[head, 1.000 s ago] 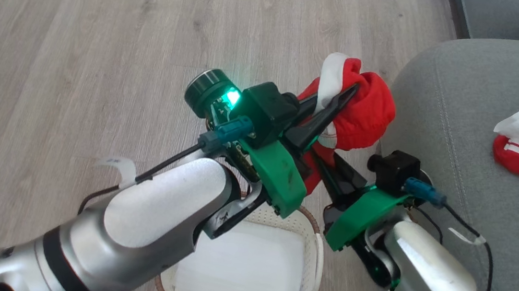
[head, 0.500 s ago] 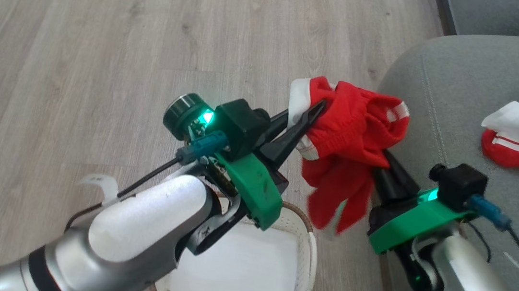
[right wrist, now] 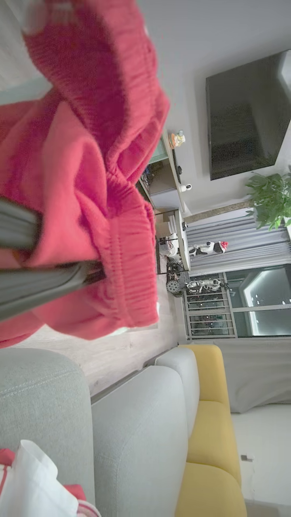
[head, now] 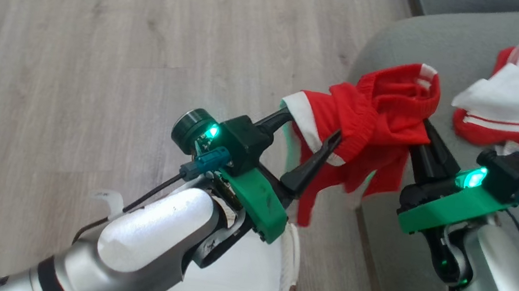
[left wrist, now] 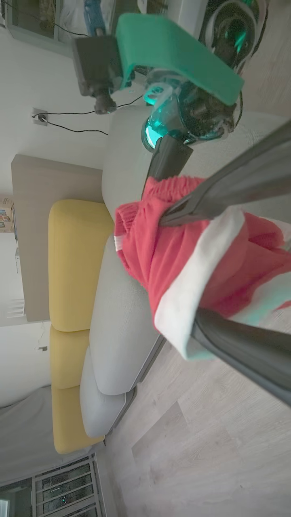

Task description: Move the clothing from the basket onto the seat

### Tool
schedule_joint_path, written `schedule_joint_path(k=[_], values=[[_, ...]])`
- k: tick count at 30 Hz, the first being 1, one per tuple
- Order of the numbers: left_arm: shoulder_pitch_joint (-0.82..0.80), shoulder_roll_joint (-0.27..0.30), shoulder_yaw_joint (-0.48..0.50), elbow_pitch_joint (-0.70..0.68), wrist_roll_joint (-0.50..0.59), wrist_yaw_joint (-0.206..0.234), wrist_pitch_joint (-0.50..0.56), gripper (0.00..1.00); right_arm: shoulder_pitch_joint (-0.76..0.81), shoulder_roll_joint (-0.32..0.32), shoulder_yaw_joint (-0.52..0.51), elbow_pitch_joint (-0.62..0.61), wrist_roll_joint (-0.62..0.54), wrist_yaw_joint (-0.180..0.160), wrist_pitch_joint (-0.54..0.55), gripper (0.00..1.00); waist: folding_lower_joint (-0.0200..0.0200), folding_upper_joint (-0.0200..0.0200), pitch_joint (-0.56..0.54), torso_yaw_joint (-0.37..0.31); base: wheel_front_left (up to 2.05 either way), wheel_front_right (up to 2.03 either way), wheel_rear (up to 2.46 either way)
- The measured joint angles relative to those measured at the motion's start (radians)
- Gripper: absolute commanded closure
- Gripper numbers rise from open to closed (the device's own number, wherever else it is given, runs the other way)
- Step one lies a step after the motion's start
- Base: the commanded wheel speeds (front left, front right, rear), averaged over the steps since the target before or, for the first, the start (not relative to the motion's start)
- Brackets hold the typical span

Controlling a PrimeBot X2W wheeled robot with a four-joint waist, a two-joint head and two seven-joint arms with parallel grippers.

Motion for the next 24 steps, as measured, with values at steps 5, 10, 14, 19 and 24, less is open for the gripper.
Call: schedule_joint_path(k=[5, 10, 14, 19, 24], values=[[0.015, -0.006, -0.003, 0.017, -0.004, -0.001, -0.013, 0.0, 0.0, -0.013, -0.021, -0.053, -0.002, 0.0, 0.0, 1.0, 0.0, 0.0, 0.001, -0.047, 0.0, 0.0, 0.0], [0.016, -0.013, -0.011, 0.041, -0.005, -0.009, -0.026, 0.0, 0.001, -0.038, -0.086, -0.087, -0.003, 0.0, 0.0, 1.0, 0.0, 0.0, 0.003, -0.099, 0.0, 0.0, 0.0], [0.016, -0.015, -0.013, 0.056, -0.014, -0.01, -0.031, 0.0, 0.004, -0.051, -0.125, -0.104, -0.004, 0.0, 0.0, 1.0, 0.0, 0.0, 0.004, -0.132, 0.0, 0.0, 0.0], [0.018, -0.016, -0.014, 0.079, -0.015, -0.011, -0.038, 0.0, 0.023, -0.059, -0.164, -0.126, -0.005, 0.0, 0.0, 1.0, 0.0, 0.0, 0.009, -0.19, 0.0, 0.0, 0.0], [0.018, -0.019, -0.014, 0.098, -0.015, -0.018, -0.047, 0.0, 0.033, -0.058, -0.175, -0.15, -0.014, 0.0, 0.0, 1.0, 0.0, 0.0, 0.018, -0.249, 0.0, 0.0, 0.0]])
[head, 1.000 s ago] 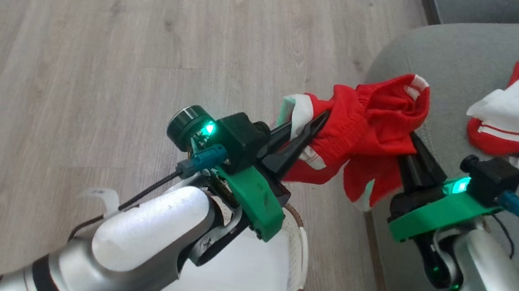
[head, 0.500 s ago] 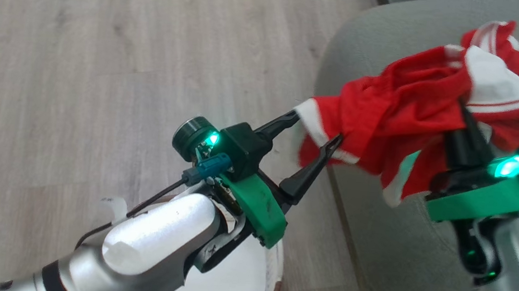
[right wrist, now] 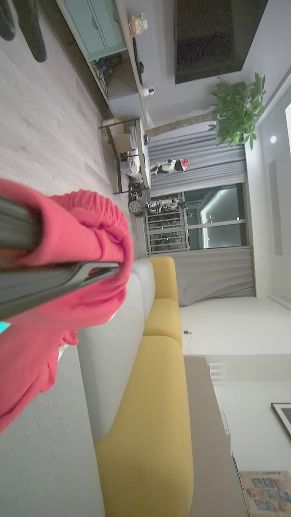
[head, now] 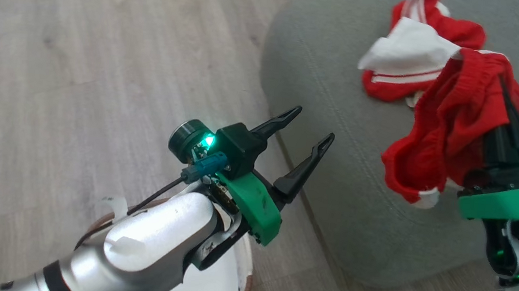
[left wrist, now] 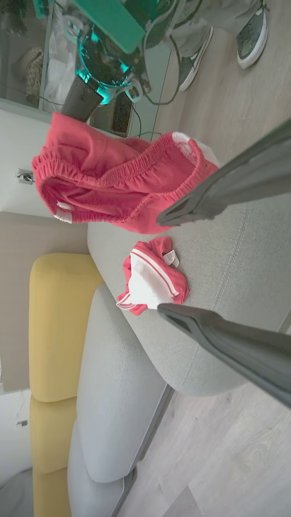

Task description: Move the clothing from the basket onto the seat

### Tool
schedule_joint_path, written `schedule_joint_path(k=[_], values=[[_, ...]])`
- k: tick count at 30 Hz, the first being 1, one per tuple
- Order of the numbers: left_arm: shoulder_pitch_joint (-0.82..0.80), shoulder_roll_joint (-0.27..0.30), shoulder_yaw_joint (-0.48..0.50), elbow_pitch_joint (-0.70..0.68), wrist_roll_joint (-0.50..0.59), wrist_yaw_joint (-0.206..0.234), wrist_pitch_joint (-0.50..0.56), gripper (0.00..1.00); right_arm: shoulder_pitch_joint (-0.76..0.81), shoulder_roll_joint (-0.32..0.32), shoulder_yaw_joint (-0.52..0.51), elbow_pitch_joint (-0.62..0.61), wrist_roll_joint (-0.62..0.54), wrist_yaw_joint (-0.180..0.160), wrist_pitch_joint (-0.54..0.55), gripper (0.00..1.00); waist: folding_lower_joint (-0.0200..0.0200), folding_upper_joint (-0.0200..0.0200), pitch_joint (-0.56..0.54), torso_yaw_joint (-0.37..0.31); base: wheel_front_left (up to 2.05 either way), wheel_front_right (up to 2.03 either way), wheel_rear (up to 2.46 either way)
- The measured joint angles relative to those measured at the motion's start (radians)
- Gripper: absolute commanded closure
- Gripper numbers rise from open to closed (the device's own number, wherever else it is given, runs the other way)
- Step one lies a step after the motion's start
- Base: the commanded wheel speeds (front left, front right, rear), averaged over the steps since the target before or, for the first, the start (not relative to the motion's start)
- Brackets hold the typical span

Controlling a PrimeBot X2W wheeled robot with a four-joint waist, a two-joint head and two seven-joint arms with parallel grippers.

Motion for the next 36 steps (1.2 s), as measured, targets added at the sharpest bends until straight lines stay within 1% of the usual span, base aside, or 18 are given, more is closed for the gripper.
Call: schedule_joint_path(k=[7, 11, 16, 21, 24, 27, 29, 32, 33, 36], values=[[0.0, -0.005, 0.002, 0.024, 0.0, 0.001, -0.016, 0.0, 0.007, 0.0, -0.016, -0.011, 0.0, 0.0, 0.0, 1.0, 0.0, 0.0, 0.019, -0.077, 0.0, 0.0, 0.0], [0.0, -0.01, 0.005, 0.034, 0.0, 0.002, -0.027, 0.0, 0.007, 0.0, -0.02, -0.02, 0.001, 0.0, 0.0, 1.0, 0.0, 0.0, 0.029, -0.11, 0.0, 0.0, 0.0], [0.0, -0.016, 0.005, 0.042, 0.0, 0.008, -0.036, 0.0, 0.007, 0.0, -0.023, -0.023, 0.003, 0.0, 0.0, 1.0, 0.0, 0.0, 0.038, -0.122, 0.0, 0.0, 0.0], [-0.004, -0.026, 0.003, 0.051, 0.002, 0.007, -0.039, 0.0, -0.001, -0.016, -0.03, -0.022, 0.01, 0.0, 0.0, 1.0, 0.0, 0.0, 0.052, -0.11, 0.0, 0.0, 0.0], [-0.011, -0.027, 0.001, 0.052, 0.013, 0.007, -0.039, 0.0, -0.046, -0.049, -0.043, 0.0, 0.022, 0.0, 0.0, 1.0, 0.0, 0.0, 0.067, -0.101, 0.0, 0.0, 0.0], [-0.031, -0.031, -0.003, 0.054, 0.023, 0.007, -0.039, 0.0, -0.13, -0.092, -0.054, 0.034, 0.028, 0.0, 0.0, 1.0, 0.0, 0.0, 0.088, -0.09, 0.0, 0.0, 0.0], [-0.048, -0.034, -0.005, 0.056, 0.03, 0.007, -0.038, 0.0, -0.192, -0.123, -0.049, 0.071, 0.04, 0.0, 0.0, 1.0, 0.0, 0.0, 0.104, -0.081, 0.0, 0.0, 0.0], [-0.071, -0.043, -0.009, 0.06, 0.04, 0.006, -0.034, 0.0, -0.284, -0.166, -0.04, 0.135, 0.092, 0.0, 0.0, 1.0, 0.0, 0.0, 0.132, -0.069, 0.0, 0.0, 0.0], [-0.077, -0.047, -0.011, 0.063, 0.041, -0.001, -0.033, 0.0, -0.316, -0.182, -0.038, 0.158, 0.105, 0.0, 0.0, 1.0, 0.0, 0.0, 0.141, -0.064, 0.0, 0.0, 0.0], [-0.097, -0.059, -0.023, 0.067, 0.056, -0.001, -0.022, 0.0, -0.415, -0.235, -0.037, 0.23, 0.125, 0.0, 0.0, 1.0, 0.0001, 0.0, 0.172, -0.048, 0.0, 0.0, 0.0]])
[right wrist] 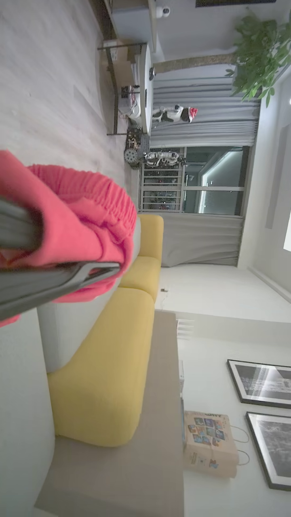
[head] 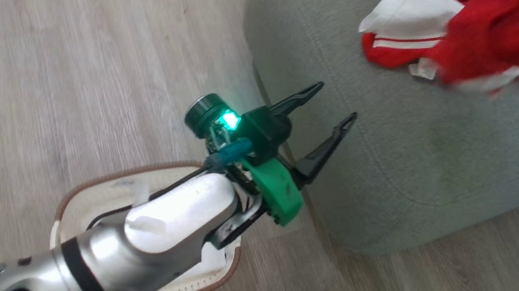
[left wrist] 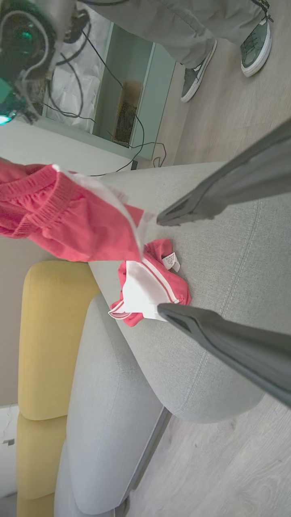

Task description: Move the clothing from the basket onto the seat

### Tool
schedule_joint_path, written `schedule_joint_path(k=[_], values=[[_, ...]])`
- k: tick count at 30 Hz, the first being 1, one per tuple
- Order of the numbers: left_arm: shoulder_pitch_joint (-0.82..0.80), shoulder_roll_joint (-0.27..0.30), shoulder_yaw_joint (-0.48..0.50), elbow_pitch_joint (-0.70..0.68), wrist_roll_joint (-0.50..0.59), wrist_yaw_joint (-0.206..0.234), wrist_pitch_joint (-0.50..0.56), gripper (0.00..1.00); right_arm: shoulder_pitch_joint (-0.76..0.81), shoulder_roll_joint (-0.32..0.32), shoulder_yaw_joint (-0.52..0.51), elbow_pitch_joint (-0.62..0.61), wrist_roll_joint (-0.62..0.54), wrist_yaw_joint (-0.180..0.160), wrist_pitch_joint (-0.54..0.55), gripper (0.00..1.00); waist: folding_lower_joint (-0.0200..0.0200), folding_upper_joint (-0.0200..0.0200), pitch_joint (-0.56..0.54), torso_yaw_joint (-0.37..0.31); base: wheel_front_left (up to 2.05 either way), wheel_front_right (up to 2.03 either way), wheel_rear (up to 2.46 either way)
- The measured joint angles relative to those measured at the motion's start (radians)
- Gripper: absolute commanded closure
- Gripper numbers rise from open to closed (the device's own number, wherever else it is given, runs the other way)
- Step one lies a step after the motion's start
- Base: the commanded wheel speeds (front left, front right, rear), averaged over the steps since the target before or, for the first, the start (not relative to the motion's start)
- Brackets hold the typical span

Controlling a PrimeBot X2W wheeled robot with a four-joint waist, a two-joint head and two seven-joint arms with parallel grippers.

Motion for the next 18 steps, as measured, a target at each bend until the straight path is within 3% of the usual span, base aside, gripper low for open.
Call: schedule_joint_path(k=[6, 13, 18], values=[[-0.07, -0.03, -0.014, 0.007, 0.028, 0.001, 0.017, 0.0, -0.151, -0.11, -0.015, 0.139, -0.033, 0.0, 0.0, 1.0, 0.0002, 0.0, 0.077, 0.043, 0.0, 0.0, 0.0], [-0.123, -0.058, -0.02, 0.035, 0.05, 0.002, 0.032, 0.0, -0.249, -0.146, -0.072, 0.253, -0.104, 0.0, -0.001, 1.0, 0.0002, -0.0001, 0.167, 0.092, 0.0, 0.0, 0.0], [-0.149, -0.072, -0.028, 0.052, 0.062, 0.01, 0.033, 0.0, -0.3, -0.16, -0.039, 0.337, -0.137, 0.0, -0.001, 1.0, 0.0002, -0.0001, 0.235, 0.136, 0.0, 0.0, 0.0]])
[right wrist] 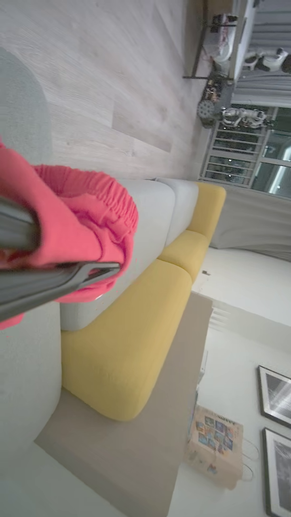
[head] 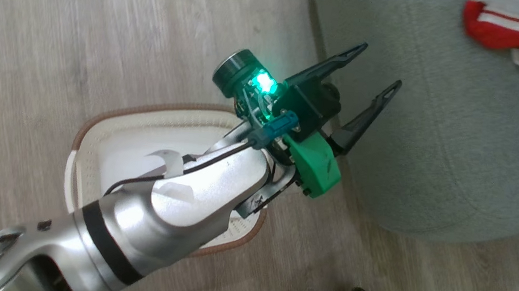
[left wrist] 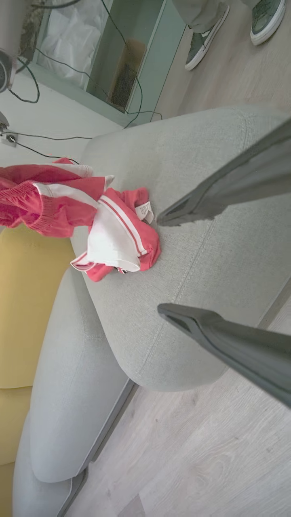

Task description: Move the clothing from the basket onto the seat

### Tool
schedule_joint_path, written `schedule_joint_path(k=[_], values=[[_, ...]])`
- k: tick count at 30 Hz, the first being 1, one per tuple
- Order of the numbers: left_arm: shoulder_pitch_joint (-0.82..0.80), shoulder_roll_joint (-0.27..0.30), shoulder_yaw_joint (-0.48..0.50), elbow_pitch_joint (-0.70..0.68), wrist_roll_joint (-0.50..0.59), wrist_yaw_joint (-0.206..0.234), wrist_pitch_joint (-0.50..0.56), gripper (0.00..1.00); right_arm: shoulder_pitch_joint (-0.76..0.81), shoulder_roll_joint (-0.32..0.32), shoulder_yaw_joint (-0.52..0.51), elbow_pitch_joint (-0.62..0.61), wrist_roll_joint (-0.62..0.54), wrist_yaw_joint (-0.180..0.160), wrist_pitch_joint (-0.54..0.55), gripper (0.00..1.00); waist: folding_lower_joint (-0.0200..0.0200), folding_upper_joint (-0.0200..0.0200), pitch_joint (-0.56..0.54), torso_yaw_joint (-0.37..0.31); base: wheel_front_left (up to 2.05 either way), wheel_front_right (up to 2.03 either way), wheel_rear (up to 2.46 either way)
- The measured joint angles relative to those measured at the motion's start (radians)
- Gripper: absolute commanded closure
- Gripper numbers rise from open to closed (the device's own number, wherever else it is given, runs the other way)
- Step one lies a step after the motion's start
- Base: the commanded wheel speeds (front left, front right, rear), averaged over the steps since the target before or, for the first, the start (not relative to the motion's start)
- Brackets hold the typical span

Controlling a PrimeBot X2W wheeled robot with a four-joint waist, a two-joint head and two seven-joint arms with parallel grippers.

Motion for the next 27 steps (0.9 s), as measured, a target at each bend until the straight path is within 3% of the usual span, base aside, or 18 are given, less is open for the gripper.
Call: schedule_joint_path(k=[6, 13, 25, 27], values=[[-0.033, -0.011, -0.009, 0.016, 0.01, 0.009, -0.001, 0.0, -0.069, -0.006, 0.072, 0.147, -0.013, 0.0, 0.0, 1.0, 0.0, 0.0, 0.063, 0.042, 0.0, 0.0, 0.0], [-0.036, -0.023, -0.009, 0.04, 0.009, 0.009, -0.022, 0.0, -0.122, 0.006, 0.25, 0.374, 0.049, 0.0, 0.052, 1.0, -0.0002, 0.0, 0.071, 0.07, 0.0, 0.0, 0.0], [-0.034, -0.028, -0.005, 0.052, -0.006, 0.009, -0.05, 0.0, -0.167, -0.009, 0.449, 0.456, 0.227, 0.0, 0.288, 1.0, -0.0002, 0.0, 0.025, 0.079, 0.0, 0.0, 0.0], [-0.03, -0.028, -0.002, 0.053, -0.013, 0.009, -0.056, 0.0, -0.167, -0.012, 0.475, 0.456, 0.249, 0.0, 0.307, 0.63, -0.0003, 0.0, 0.012, 0.079, 0.0, 0.0, 0.0]])
